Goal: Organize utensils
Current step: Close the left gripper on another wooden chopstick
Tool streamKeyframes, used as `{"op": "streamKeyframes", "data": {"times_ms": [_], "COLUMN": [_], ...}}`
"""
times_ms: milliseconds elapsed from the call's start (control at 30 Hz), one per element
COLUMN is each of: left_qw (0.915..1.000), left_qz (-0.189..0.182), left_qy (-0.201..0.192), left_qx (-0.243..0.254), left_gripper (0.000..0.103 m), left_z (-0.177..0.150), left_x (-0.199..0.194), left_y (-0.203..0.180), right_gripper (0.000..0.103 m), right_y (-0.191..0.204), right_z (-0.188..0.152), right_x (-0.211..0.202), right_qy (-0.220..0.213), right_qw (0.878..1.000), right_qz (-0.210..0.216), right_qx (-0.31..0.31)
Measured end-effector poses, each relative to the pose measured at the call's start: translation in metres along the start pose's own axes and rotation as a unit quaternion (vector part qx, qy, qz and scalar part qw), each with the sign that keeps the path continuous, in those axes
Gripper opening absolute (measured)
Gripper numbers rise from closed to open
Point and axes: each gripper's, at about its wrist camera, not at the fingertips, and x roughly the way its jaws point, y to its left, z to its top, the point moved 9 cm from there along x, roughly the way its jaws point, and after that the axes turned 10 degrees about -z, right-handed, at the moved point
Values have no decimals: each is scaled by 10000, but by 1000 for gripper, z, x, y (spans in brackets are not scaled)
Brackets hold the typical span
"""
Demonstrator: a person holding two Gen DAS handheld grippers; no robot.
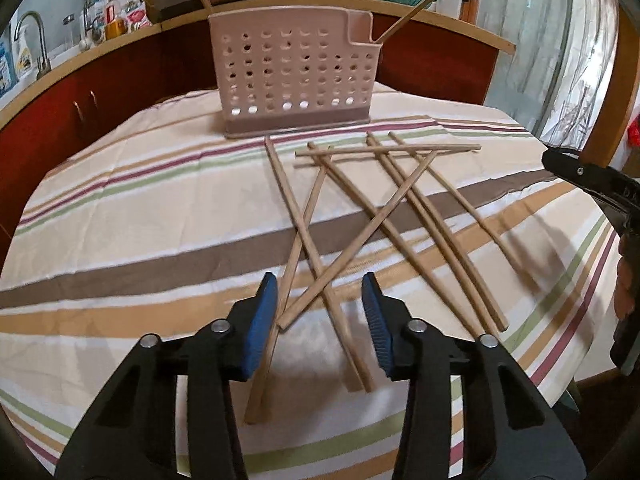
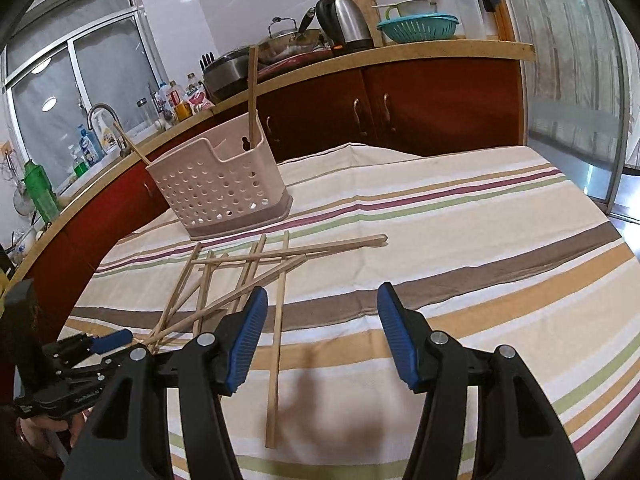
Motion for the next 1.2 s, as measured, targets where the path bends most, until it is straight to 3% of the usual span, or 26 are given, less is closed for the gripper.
{"op": "streamKeyframes", "data": {"times_ms": [67,133,200,700,1200], "left_qw": [10000,9999,9998,9997,9974], "left_qz": [-28,-84,-120,-206,-519], "left_qy": [17,51,99,38,-370], "left_qx": [-10,49,110,95,323], "left_gripper": [33,19,15,15,9], "left_z": [-2,-3,-5,-13,-1], "left_x": [1,2,4,0,-25], "left_y": [0,-3,-6,-7,-30], "right_gripper": [56,56,56,56,55], "right_y": [0,1,1,6,8], "right_z": [-1,-2,-3,-5,-7], "right_x": [0,1,1,-1,1], "right_qy": [-4,4,11,20,94], "right_qw": [10000,10000,10000,10000,9999], "right_qz": [14,15,17,14,4], "right_qx": [9,13,12,-49,-125]}}
